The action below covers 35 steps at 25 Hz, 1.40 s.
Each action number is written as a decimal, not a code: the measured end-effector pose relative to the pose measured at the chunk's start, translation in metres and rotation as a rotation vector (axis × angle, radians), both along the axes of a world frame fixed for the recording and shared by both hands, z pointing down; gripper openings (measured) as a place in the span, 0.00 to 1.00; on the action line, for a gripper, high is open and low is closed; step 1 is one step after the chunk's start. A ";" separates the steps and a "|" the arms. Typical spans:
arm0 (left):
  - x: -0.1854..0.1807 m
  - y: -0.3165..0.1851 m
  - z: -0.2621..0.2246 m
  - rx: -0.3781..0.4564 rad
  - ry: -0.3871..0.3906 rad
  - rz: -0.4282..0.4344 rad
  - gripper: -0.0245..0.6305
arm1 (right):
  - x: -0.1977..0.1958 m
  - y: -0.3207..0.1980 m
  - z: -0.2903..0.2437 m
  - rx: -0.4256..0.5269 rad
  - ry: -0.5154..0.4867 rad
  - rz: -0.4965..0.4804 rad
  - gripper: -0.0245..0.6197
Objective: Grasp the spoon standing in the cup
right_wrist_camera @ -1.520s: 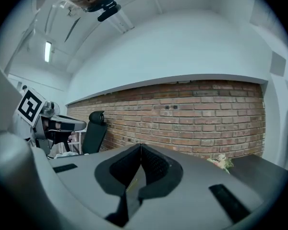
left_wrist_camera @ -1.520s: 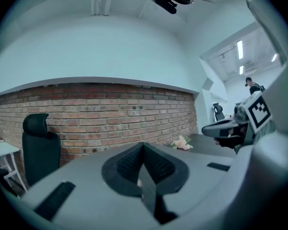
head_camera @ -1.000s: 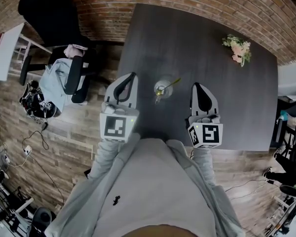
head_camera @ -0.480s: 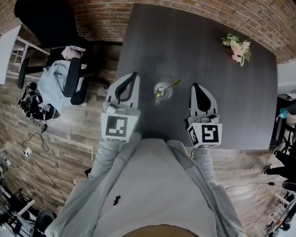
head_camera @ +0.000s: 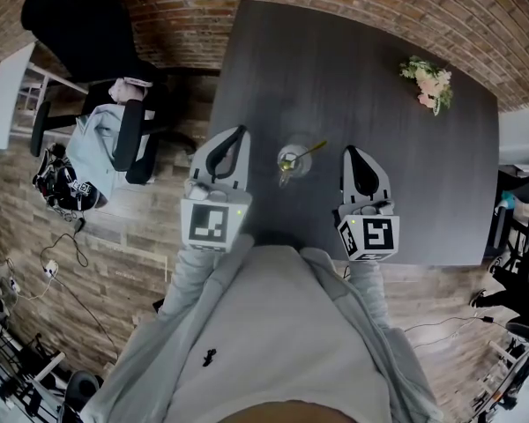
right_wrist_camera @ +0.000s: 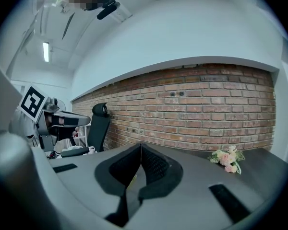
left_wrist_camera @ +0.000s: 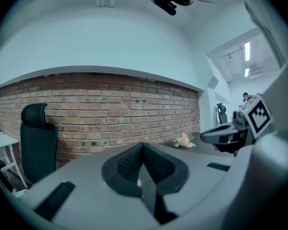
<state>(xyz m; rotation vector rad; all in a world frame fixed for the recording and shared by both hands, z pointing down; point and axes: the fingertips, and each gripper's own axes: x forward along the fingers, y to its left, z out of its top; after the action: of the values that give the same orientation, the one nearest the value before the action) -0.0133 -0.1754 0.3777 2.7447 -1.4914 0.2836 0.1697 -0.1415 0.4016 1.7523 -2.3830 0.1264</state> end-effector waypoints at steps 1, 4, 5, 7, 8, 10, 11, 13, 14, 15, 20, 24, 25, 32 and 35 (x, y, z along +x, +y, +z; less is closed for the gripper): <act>-0.001 0.000 0.001 -0.003 0.000 -0.003 0.07 | 0.000 -0.001 0.003 -0.008 -0.002 -0.002 0.06; -0.002 -0.001 0.003 -0.013 0.004 -0.016 0.07 | 0.000 -0.002 0.014 -0.040 -0.005 -0.013 0.06; -0.003 -0.001 0.005 -0.011 0.001 -0.014 0.07 | -0.001 -0.003 0.018 -0.053 -0.006 -0.017 0.06; -0.004 -0.002 0.006 -0.015 0.004 -0.019 0.07 | -0.002 -0.003 0.027 -0.078 -0.015 -0.027 0.06; -0.005 -0.002 0.006 -0.020 0.008 -0.025 0.07 | -0.003 -0.003 0.031 -0.089 -0.020 -0.031 0.06; -0.007 -0.003 0.007 -0.027 0.013 -0.032 0.07 | -0.004 -0.002 0.039 -0.110 -0.025 -0.036 0.06; -0.008 -0.003 0.008 -0.025 0.009 -0.030 0.07 | -0.005 -0.002 0.042 -0.119 -0.027 -0.036 0.06; -0.010 -0.003 0.010 -0.018 -0.003 -0.021 0.07 | -0.006 -0.002 0.048 -0.133 -0.038 -0.037 0.07; -0.010 -0.004 0.011 -0.017 -0.006 -0.019 0.07 | -0.006 -0.002 0.050 -0.138 -0.044 -0.038 0.07; -0.010 -0.004 0.011 -0.022 -0.003 -0.022 0.07 | -0.006 -0.003 0.052 -0.142 -0.049 -0.039 0.07; -0.009 -0.003 0.012 -0.034 0.014 -0.026 0.07 | -0.010 -0.005 0.063 -0.173 -0.059 -0.063 0.08; -0.009 -0.003 0.011 -0.029 0.014 -0.023 0.07 | -0.019 -0.006 0.073 -0.216 -0.072 -0.099 0.23; -0.009 -0.003 0.011 -0.032 0.013 -0.022 0.07 | -0.021 -0.006 0.076 -0.223 -0.069 -0.103 0.23; -0.010 -0.002 0.011 -0.044 0.014 -0.023 0.07 | -0.028 -0.014 0.092 -0.251 -0.067 -0.117 0.24; -0.011 -0.002 0.012 -0.049 0.011 -0.028 0.07 | -0.027 -0.016 0.099 -0.258 -0.072 -0.115 0.24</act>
<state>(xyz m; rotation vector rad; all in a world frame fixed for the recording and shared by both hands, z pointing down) -0.0241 -0.1779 0.3894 2.6814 -1.4978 0.3008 0.1423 -0.1580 0.5001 1.5156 -2.3836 0.4661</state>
